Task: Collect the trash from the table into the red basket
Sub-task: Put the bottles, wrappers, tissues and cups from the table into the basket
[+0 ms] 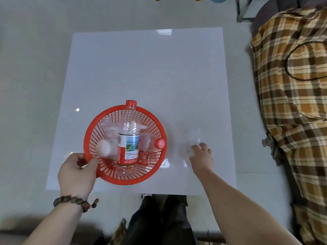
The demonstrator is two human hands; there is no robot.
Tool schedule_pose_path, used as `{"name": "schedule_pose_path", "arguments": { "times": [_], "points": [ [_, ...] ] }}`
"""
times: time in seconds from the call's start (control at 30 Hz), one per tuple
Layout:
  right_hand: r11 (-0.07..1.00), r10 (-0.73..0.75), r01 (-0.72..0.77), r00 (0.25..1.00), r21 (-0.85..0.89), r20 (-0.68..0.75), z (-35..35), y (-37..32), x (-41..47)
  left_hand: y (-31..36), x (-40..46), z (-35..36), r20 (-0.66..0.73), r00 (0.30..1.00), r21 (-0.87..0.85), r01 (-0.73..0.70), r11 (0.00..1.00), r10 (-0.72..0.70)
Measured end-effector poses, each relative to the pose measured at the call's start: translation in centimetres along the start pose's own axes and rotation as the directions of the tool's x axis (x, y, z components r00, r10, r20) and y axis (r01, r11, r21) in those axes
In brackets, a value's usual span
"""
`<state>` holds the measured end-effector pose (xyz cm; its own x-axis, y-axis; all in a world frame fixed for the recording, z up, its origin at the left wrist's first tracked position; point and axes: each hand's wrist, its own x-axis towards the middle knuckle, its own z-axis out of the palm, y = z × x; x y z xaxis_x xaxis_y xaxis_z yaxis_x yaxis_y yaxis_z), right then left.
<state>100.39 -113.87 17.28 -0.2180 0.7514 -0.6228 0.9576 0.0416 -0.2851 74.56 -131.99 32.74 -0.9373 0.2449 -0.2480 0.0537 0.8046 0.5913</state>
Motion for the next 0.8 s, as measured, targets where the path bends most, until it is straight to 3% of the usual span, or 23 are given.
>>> {"name": "schedule_pose_path", "arguments": {
  "times": [0.1, 0.2, 0.37, 0.47, 0.6, 0.7, 0.8],
  "points": [
    [0.999, -0.013, 0.016, 0.997, 0.041, -0.073, -0.7, -0.1, -0.2, 0.3, -0.4, -0.2, -0.029, 1.000, -0.011, 0.006, 1.000, -0.007],
    [0.966, -0.045, 0.097, 0.976, 0.239, -0.211, -4.0, -1.9, -1.5, 0.9, -0.6, -0.3, -0.010, 1.000, -0.046, 0.024, 0.999, -0.025],
    [0.786, -0.125, 0.419, 0.827, 0.454, -0.548, -11.7, -8.1, -6.7, 2.3, -1.4, -1.0, 0.030, 0.999, -0.071, -0.011, 0.997, 0.013],
    [0.695, -0.169, 0.546, 0.757, 0.468, -0.631, -14.5, -12.0, -10.3, 3.3, -2.0, -1.8, 0.074, 0.996, -0.090, -0.039, 0.995, 0.046],
    [0.650, -0.370, 0.662, 0.704, 0.373, -0.606, -14.0, -16.0, -14.6, 4.6, -2.9, -2.5, 0.129, 0.989, -0.163, -0.051, 0.985, 0.073],
    [0.652, -0.546, 0.704, 0.694, 0.282, -0.470, -11.9, -17.8, -16.6, 5.4, -3.7, -3.1, 0.153, 0.979, -0.205, -0.100, 0.974, 0.133],
    [0.712, -0.621, 0.687, 0.714, 0.149, -0.323, -9.9, -18.6, -17.3, 5.8, -4.5, -3.5, 0.166, 0.965, -0.218, -0.163, 0.962, 0.201]
  ]
}}
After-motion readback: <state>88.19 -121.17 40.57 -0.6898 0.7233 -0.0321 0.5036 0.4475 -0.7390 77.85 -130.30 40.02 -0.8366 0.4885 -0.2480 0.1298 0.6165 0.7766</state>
